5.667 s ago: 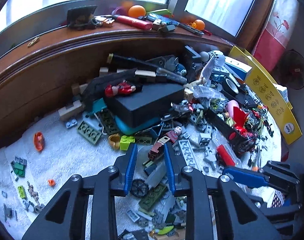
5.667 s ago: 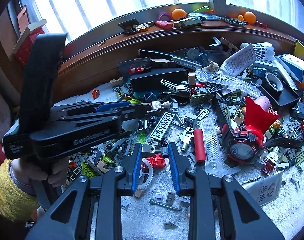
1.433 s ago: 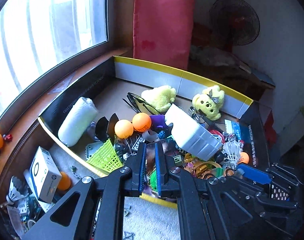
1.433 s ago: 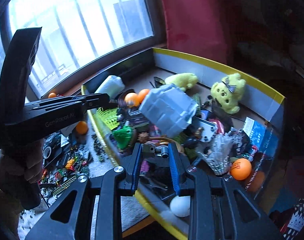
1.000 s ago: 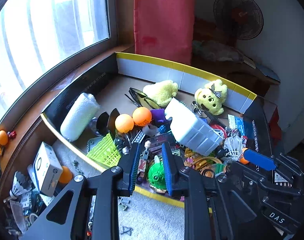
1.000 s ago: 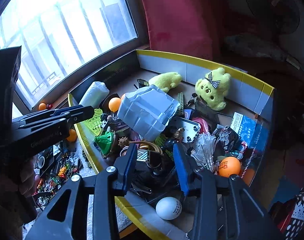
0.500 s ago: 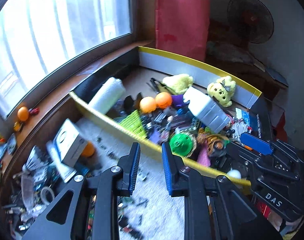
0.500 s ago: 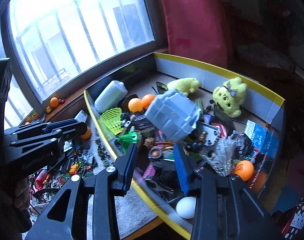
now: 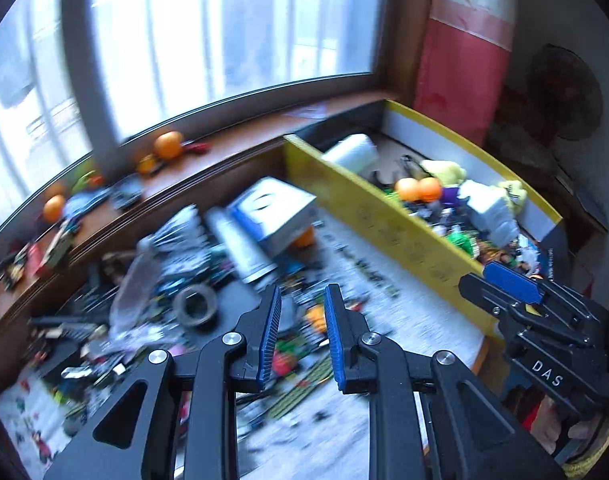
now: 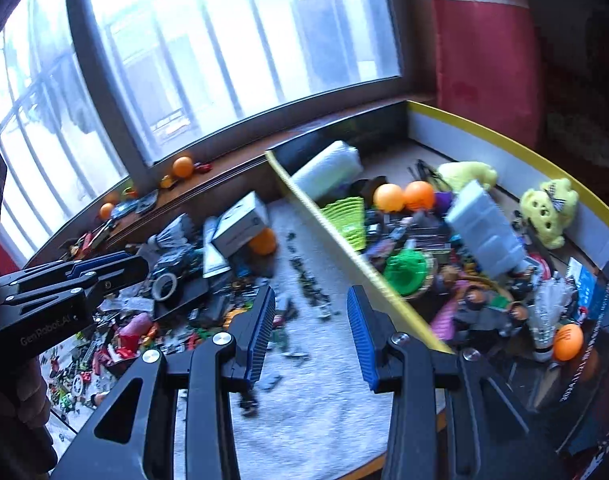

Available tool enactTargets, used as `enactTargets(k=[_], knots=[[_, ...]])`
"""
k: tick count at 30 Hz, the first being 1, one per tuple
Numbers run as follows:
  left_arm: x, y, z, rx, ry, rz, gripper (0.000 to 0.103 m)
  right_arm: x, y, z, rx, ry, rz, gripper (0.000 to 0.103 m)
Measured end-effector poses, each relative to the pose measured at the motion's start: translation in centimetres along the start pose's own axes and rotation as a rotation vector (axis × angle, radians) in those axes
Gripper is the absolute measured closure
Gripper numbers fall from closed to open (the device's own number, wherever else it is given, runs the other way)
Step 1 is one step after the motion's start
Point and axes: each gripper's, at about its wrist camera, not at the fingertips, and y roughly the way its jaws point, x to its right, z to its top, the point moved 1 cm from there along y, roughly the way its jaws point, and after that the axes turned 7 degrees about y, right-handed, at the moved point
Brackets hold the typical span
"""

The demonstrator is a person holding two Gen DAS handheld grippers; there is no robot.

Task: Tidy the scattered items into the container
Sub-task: 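Move both grippers back over the cluttered table, then lower the left gripper onto a small grey Lego piece and close it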

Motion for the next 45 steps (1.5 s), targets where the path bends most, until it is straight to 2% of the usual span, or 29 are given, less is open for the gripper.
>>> enactTargets(k=[12,13,15,20,23,30,34,39,45], knots=[[-13.0,-4.0,-9.7,-0.045,-0.125,0.09,0.08,-12.7,2.8,-6.0,-0.159,-0.114,0.079,0.063],[-14.1,-4.2,-10.8,-0.047,-0.132,0.103,0.078,-13.8,2.9,-6.6,-0.168,-0.127,0.081,0.062],[-16.8,-4.0,-13.4,-0.08,-0.167,0.129,0.072,-15.8,3.2,-7.8,-0.189,-0.148,0.085,0.058],[-21.5,-2.9,-18.2,-0.139,-0.225,0.161,0.072,-20.0,4.0,-10.9,-0.242,-0.184,0.104,0.055],[-22.7,-2.6,-19.7,-0.155,-0.223,0.118,0.072,-22.0,4.6,-12.7,-0.274,-0.205,0.107,0.055],[-23.3,-2.1,-22.4,-0.195,-0.149,0.045,0.072,-25.0,5.2,-16.3,-0.33,-0.209,0.101,0.055],[-23.4,-2.3,-23.4,-0.171,-0.118,0.104,0.072,-25.9,5.0,-17.1,-0.329,-0.206,0.09,0.055],[-24.0,-3.2,-24.3,-0.131,-0.131,0.069,0.071,-27.2,4.9,-17.4,-0.324,-0.241,0.091,0.055],[-25.0,-4.2,-25.6,-0.105,-0.169,0.067,0.068,-28.1,5.2,-18.0,-0.338,-0.266,0.109,0.055]])
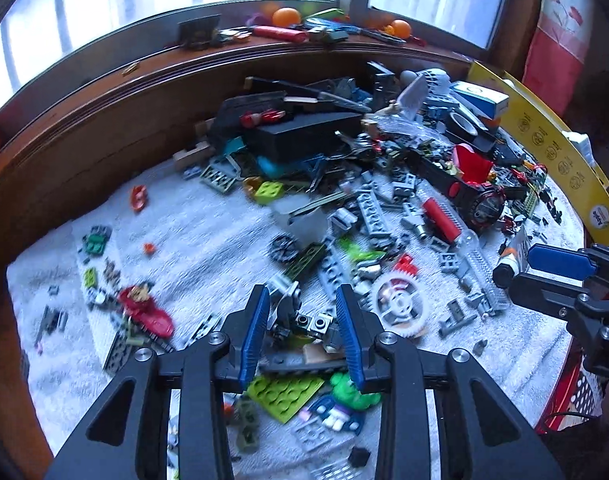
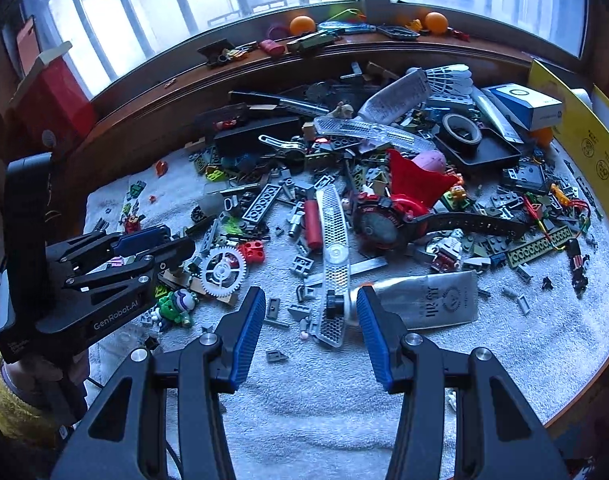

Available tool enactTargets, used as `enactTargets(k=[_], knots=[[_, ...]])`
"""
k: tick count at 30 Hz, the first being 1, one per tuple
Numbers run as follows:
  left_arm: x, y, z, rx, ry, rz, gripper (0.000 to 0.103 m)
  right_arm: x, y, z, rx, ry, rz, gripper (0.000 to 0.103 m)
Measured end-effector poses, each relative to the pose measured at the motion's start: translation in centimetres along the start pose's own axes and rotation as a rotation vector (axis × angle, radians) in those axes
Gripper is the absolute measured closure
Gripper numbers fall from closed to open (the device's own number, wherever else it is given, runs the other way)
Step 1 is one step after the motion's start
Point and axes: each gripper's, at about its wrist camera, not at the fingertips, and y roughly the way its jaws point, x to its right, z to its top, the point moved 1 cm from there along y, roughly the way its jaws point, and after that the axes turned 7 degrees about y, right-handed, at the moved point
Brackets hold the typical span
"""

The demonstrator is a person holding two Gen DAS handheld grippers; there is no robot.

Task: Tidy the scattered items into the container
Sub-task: 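Lower the left gripper onto a small grey Lego piece and close it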

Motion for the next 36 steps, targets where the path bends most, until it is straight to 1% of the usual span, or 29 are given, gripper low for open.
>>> enactTargets(k=[3,5,6,7,12,15,18,20,23,26,30,32,36], knots=[[-0.9,-0.1,-0.8,-0.006,-0.033,0.006,0.068,-0.3,0.3,-0.1,-0.009,-0.009,0.009,0.055],[-1.5,-0.4,-1.4,-0.004,-0.05,0.015,0.075,-0.6,0.5,-0.2,-0.013,-0.015,0.013,0.055],[-1.7,-0.5,-1.6,-0.003,-0.055,0.01,0.081,-0.7,0.5,-0.2,-0.014,-0.02,0.014,0.055],[-1.9,-0.7,-1.7,0.002,-0.062,0.0,0.082,-0.9,0.6,-0.2,-0.014,-0.024,0.015,0.055],[-2.1,-1.1,-1.7,0.026,-0.061,-0.003,0.082,-1.6,0.7,-0.3,-0.021,-0.047,0.024,0.055],[-2.0,-0.4,-1.6,0.016,-0.058,-0.018,0.082,-1.8,0.8,-0.4,-0.02,-0.051,0.035,0.055],[-1.6,0.1,-1.3,0.023,-0.053,-0.04,0.082,-2.0,0.8,-0.5,-0.025,-0.052,0.041,0.055],[-1.4,0.2,-1.2,0.031,-0.038,-0.032,0.082,-2.1,0.9,-0.5,-0.027,-0.053,0.046,0.055],[-1.3,-0.3,-1.2,0.055,-0.025,-0.056,0.082,-2.2,0.9,-0.1,0.01,-0.051,0.049,0.055],[-2.0,-0.7,-1.2,0.064,-0.06,-0.067,0.082,-2.6,1.4,0.5,0.028,-0.056,0.057,0.057],[-3.1,-1.5,-1.4,0.08,-0.094,-0.07,0.082,-4.2,2.7,0.7,-0.022,-0.095,0.078,0.057],[-3.8,-1.9,-1.6,0.084,-0.115,-0.064,0.082,-5.2,3.5,0.7,-0.051,-0.128,0.072,0.057],[-4.8,-2.5,-1.8,0.096,-0.153,-0.072,0.082,-7.0,5.2,0.8,-0.076,-0.173,0.039,0.057]])
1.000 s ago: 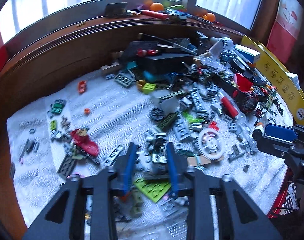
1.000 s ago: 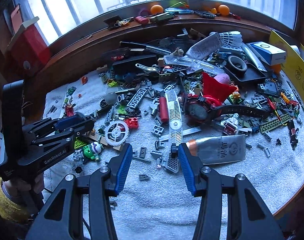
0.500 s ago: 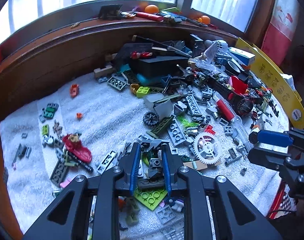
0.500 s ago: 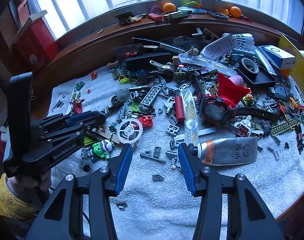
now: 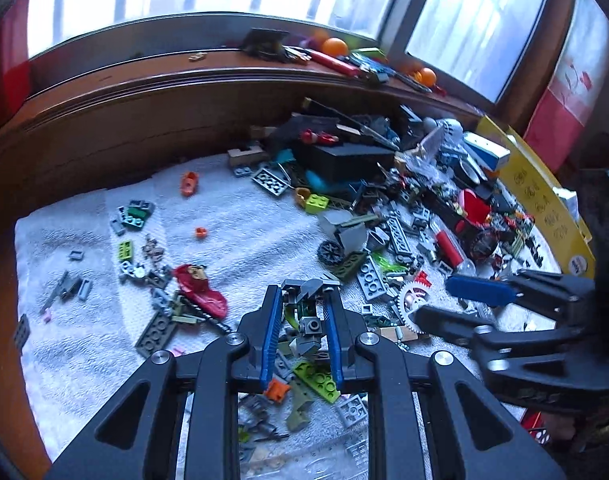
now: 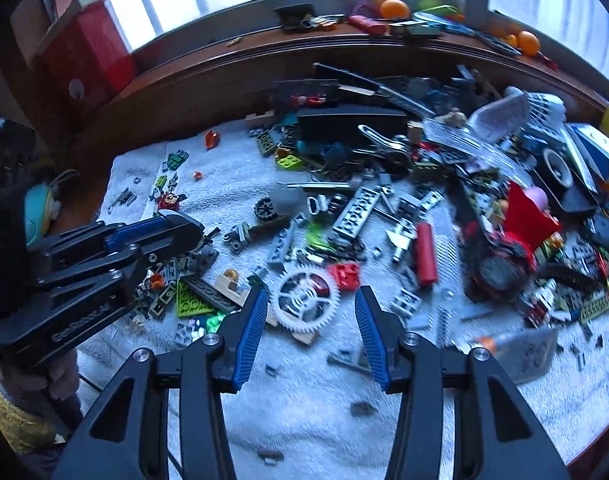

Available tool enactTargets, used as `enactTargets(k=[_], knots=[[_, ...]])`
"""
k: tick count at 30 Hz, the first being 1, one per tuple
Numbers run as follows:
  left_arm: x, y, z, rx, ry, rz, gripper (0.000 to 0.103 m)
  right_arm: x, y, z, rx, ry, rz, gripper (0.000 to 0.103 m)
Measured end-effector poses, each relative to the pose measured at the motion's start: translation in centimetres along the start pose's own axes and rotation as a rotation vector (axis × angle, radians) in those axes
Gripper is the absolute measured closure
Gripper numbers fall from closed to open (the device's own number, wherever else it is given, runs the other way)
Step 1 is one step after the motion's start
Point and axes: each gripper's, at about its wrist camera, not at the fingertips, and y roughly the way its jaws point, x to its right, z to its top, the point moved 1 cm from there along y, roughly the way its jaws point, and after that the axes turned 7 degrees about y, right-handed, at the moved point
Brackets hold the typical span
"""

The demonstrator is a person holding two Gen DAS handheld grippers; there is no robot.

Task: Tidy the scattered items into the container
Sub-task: 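Lower the left gripper onto a small grey Lego piece and close it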

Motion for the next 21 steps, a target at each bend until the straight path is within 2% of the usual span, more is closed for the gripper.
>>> enactTargets(k=[4,10,16,21], knots=[[-0.1,-0.2,-0.2,0.0,-0.002,0.007,0.082,-1.0,1.2,-0.1,-0.04,-0.017,-0.014,0.057],[0.2,-0.5,-0.6,0.005,0.005,0.013,0.082,-1.1,1.3,-0.2,-0.025,0.002,-0.026,0.057],[0.4,-0.6,-0.7,0.007,0.007,0.015,0.082,0.1,0.0,-0.6,0.004,0.056,-0.001,0.057],[0.8,-0.7,-0.8,0.002,0.021,0.012,0.082,1.0,1.0,-0.6,-0.032,0.111,0.024,0.057]])
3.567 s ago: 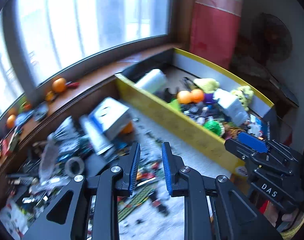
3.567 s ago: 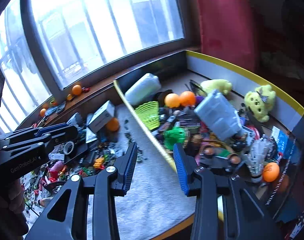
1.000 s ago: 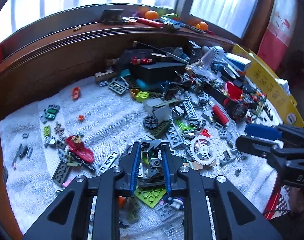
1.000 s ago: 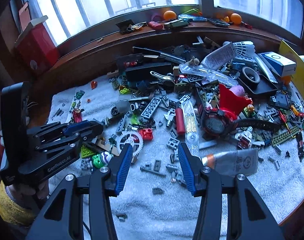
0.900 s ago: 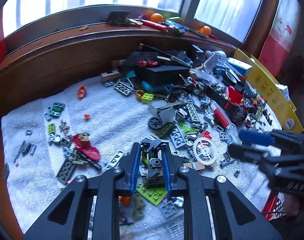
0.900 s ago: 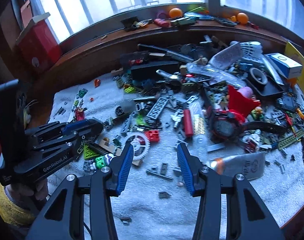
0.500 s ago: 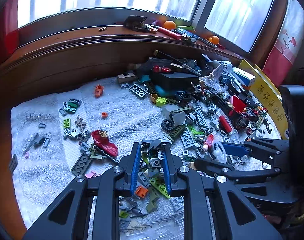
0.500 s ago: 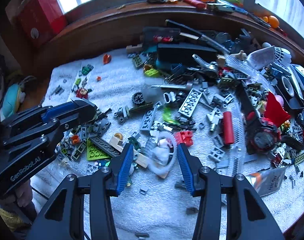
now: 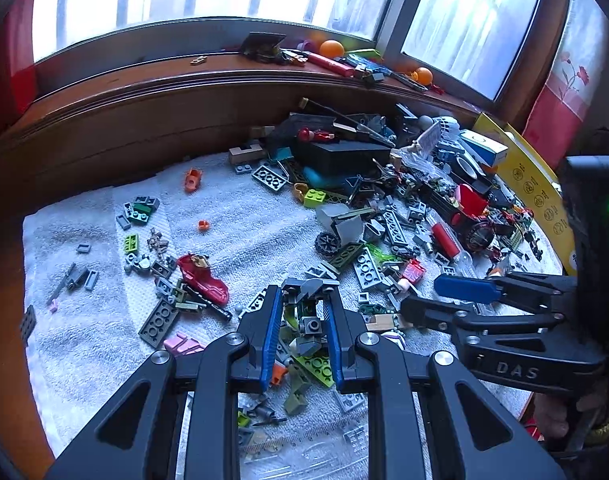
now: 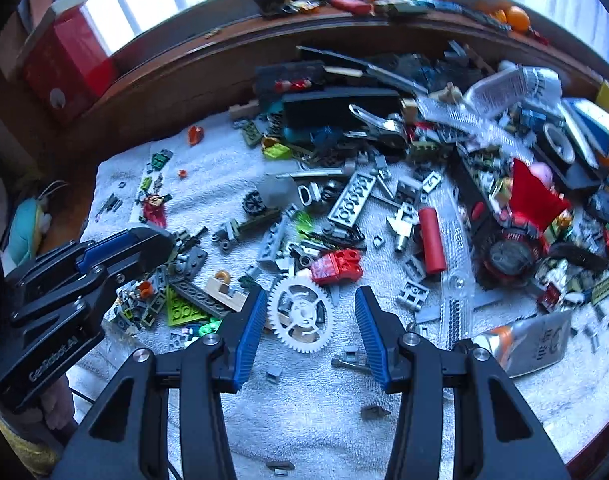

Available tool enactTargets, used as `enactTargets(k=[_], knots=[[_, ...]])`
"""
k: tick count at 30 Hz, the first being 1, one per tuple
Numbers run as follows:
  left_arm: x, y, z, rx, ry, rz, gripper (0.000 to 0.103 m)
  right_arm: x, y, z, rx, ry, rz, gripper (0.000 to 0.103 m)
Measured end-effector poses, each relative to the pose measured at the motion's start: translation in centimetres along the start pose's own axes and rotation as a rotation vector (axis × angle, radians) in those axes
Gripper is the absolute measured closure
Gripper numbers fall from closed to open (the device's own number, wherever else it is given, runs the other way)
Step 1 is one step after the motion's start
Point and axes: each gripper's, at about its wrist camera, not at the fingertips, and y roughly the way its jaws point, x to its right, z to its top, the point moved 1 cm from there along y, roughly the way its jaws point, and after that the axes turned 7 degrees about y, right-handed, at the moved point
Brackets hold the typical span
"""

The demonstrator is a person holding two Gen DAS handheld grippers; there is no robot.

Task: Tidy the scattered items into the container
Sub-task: 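Lower the left gripper onto a small grey Lego piece and close it, then carry the small grey piece with the left gripper over the yellow container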

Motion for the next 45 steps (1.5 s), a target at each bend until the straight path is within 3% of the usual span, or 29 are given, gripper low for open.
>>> enactTargets(k=[4,10,13,27,45], knots=[[0.4,-0.2,-0.2,-0.002,0.014,0.003,0.082,0.3,0.4,-0.1,-0.002,0.039,0.055,0.057],[0.5,-0.6,-0.4,-0.007,0.021,0.011,0.082,0.8,0.1,0.0,0.02,0.076,0.095,0.087],[0.7,-0.5,-0.4,-0.022,0.016,0.011,0.082,0.7,-0.4,-0.1,0.038,0.067,0.089,0.092],[3.3,0.1,-0.2,-0.082,0.042,-0.019,0.082,2.2,-4.4,0.5,0.157,0.081,0.064,0.092],[11.4,1.7,2.3,-0.074,0.122,-0.029,0.082,7.5,-10.3,0.6,0.271,0.053,0.035,0.092]])
